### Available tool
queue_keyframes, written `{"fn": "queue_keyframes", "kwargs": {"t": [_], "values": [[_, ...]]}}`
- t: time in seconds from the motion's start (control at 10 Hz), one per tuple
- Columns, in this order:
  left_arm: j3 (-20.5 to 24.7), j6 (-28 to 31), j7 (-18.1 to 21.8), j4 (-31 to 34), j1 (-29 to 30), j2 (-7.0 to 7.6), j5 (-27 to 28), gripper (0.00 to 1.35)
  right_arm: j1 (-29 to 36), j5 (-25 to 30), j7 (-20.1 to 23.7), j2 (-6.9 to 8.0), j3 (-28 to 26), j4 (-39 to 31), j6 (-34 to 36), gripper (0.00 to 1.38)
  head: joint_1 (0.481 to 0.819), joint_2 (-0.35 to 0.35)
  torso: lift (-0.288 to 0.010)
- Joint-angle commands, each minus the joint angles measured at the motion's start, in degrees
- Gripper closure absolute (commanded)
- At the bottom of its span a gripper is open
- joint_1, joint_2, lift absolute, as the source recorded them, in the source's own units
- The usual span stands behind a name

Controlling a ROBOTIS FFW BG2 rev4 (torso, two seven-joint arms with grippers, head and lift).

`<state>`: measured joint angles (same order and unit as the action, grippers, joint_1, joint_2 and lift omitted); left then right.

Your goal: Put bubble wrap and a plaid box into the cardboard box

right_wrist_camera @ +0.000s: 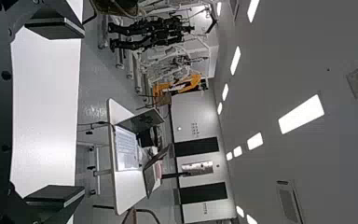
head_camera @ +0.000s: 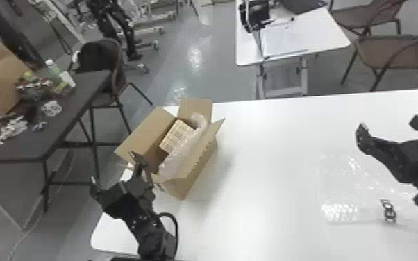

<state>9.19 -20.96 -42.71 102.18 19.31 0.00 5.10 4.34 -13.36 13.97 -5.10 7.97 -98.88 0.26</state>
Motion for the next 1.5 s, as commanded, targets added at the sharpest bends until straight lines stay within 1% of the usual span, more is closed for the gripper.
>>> {"fn": "queue_keyframes", "kwargs": {"t": [0.0,0.1,0.2,0.3,0.4,0.5,0.6,0.7,0.8,0.9,1.0,1.1,1.2,1.4], "values": [[0.7,-1.2,0.3,2.2,1.9,-0.15,2.5,0.27,0.4,0.1,0.0,0.0,-0.1,-0.2,0.0,0.12,0.695,0.35,-0.11],[-0.6,-1.7,1.4,4.3,3.8,-0.15,3.1,0.28,1.2,0.9,-0.1,0.0,-0.5,-0.7,0.2,0.12,0.695,0.35,-0.11],[-2.8,-2.1,3.0,6.0,5.2,-0.15,2.9,0.27,2.6,1.8,-0.4,0.0,-1.5,-1.8,0.5,0.12,0.695,0.35,-0.11],[-5.9,-2.8,5.1,6.7,6.2,-0.15,1.1,0.28,4.7,3.1,-0.8,0.0,-2.6,-3.1,0.5,0.12,0.695,0.341,-0.11],[-8.6,-2.5,8.6,7.4,7.1,1.23,-0.9,0.28,6.8,4.7,-0.9,0.0,-3.8,-4.3,0.5,0.12,0.695,0.299,-0.11],[-10.2,-2.4,13.5,7.7,7.9,2.29,-3.4,0.31,9.3,6.6,-0.9,0.0,-5.0,-6.0,0.4,0.12,0.695,0.25,-0.11],[-10.4,-1.2,19.8,7.6,8.6,2.81,-5.7,0.4,11.7,7.6,-1.1,0.0,-5.7,-7.4,0.4,0.12,0.695,0.223,-0.11],[-11.0,0.2,23.1,7.6,9.8,2.99,-6.5,0.44,13.9,7.5,-1.2,0.0,-5.9,-8.0,0.4,0.12,0.695,0.178,-0.11],[-11.6,1.3,25.6,7.6,10.9,2.99,-6.7,0.43,15.8,7.5,-1.2,0.0,-5.8,-8.5,0.1,0.12,0.695,0.146,-0.11],[-12.1,1.6,26.8,7.6,12.5,3.08,-6.1,0.42,18.0,7.6,-1.2,0.09,-5.6,-9.1,-0.2,0.12,0.695,0.132,-0.11],[-12.8,2.0,26.9,7.4,14.3,3.25,-5.5,0.42,20.0,7.6,-1.2,0.09,-5.4,-9.6,-0.3,0.12,0.695,0.122,-0.11],[-13.3,1.8,26.6,7.4,15.9,3.08,-6.2,0.42,22.2,7.7,-1.2,0.09,-5.4,-10.5,-0.2,0.12,0.695,0.118,-0.11],[-12.3,0.1,26.4,7.4,17.1,2.37,-4.8,0.42,24.7,8.0,-1.3,0.09,-5.6,-11.9,0.2,0.12,0.695,0.117,-0.11],[-11.3,-1.5,26.4,7.4,19.8,1.41,-4.3,0.43,28.4,8.5,-3.3,0.09,-6.7,-14.2,0.8,0.12,0.695,0.126,-0.11]]}}
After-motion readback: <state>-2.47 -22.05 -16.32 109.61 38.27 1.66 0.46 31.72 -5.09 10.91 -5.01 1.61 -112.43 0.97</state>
